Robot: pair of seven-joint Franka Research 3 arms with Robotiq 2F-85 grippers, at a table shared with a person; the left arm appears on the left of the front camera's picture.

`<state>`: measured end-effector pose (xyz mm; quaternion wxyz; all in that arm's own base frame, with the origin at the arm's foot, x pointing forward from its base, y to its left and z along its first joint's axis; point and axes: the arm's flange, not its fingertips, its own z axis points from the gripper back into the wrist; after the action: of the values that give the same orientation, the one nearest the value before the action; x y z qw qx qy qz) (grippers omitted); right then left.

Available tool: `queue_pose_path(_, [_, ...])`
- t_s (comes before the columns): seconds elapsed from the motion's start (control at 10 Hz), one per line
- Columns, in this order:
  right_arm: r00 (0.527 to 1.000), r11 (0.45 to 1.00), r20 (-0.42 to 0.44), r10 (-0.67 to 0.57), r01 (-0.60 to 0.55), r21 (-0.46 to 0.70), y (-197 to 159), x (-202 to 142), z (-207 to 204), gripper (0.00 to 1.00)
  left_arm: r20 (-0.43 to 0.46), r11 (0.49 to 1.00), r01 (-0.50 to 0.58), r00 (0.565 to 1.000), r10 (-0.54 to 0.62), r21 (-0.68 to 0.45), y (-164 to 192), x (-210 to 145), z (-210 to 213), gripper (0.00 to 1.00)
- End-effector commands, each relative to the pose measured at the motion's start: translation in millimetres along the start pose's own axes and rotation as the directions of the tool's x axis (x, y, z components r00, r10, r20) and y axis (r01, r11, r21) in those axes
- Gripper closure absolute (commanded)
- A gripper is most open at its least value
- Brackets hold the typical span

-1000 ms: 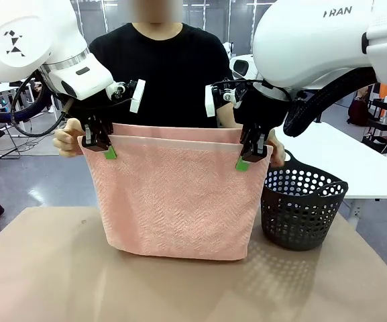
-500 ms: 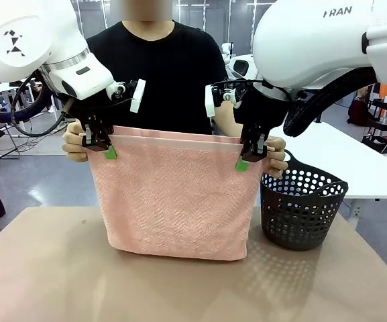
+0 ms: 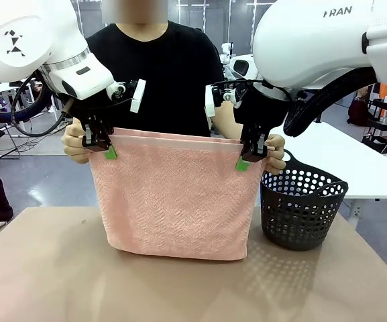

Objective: Fold the towel.
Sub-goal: Release the end of the 100 cm Hotel Towel you were holding and grab the top end of the folded side.

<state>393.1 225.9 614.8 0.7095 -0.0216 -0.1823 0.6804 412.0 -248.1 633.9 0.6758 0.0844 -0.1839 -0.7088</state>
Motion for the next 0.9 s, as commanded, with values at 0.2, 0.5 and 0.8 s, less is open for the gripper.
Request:
queue_pose_path(0.2, [1.0, 0.999, -0.004, 0.007, -0.007, -0.043, 4, 1, 3, 0.25, 0.021, 0.999, 0.002, 1.0, -0.003, 0.033, -3, 0, 8, 0.22])
queue_pose_path(0.5, [1.0, 0.991, -0.011, 0.016, -0.017, -0.136, 9, 1, 31, 0.0, 0.044, 0.996, 0.046, 0.998, -0.049, 0.073, -5, 5, 25, 0.0])
queue_pose_path(0.8, [0.997, 0.971, 0.024, 0.067, -0.059, -0.23, 16, 7, 71, 0.0, 0.098, 0.989, 0.035, 0.994, -0.049, 0.144, -7, 15, 61, 0.0])
